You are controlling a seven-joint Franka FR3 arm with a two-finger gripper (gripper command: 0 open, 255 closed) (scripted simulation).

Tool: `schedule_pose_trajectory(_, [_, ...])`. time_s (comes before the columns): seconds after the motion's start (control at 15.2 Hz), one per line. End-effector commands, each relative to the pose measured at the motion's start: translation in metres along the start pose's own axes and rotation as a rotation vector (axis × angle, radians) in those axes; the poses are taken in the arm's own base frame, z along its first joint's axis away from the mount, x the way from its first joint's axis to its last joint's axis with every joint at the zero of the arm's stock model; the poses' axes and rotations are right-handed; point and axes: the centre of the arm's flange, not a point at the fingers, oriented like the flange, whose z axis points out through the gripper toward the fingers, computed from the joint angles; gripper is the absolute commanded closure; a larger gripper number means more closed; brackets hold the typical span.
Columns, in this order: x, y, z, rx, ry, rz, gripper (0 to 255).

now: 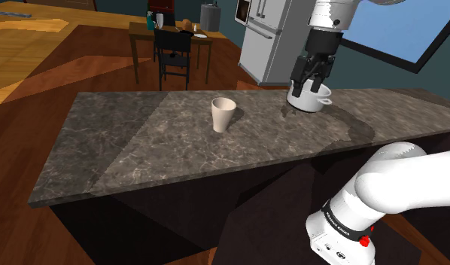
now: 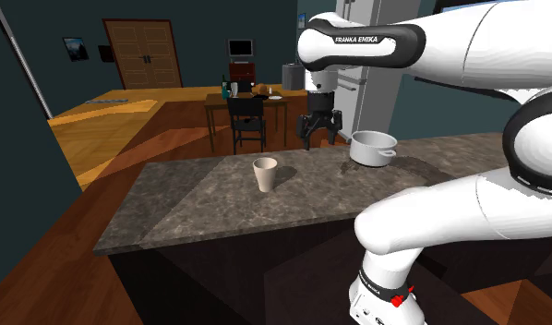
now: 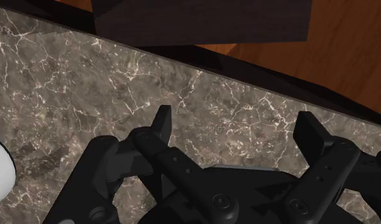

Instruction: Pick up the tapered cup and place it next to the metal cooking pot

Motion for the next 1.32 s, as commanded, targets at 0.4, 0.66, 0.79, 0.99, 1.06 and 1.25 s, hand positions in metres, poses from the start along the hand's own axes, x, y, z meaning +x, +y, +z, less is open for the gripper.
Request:
schedule_pose_trajectory(0.4, [0.064,0.009,0.037,0.033,0.039,-0.022,0])
schedule_pose_trajectory(0.66, [0.108,0.014,0.06,0.055,0.066,-0.036,0])
schedule_pose_trajectory(0.79, [0.13,0.015,0.071,0.067,0.079,-0.043,0])
schedule_pose_trajectory(0.99, [0.163,0.018,0.088,0.083,0.099,-0.054,0])
schedule_pose_trajectory(1.06, [0.174,0.018,0.093,0.089,0.105,-0.058,0])
schedule_pose_trajectory(1.25, [0.208,0.02,0.108,0.105,0.125,-0.068,0])
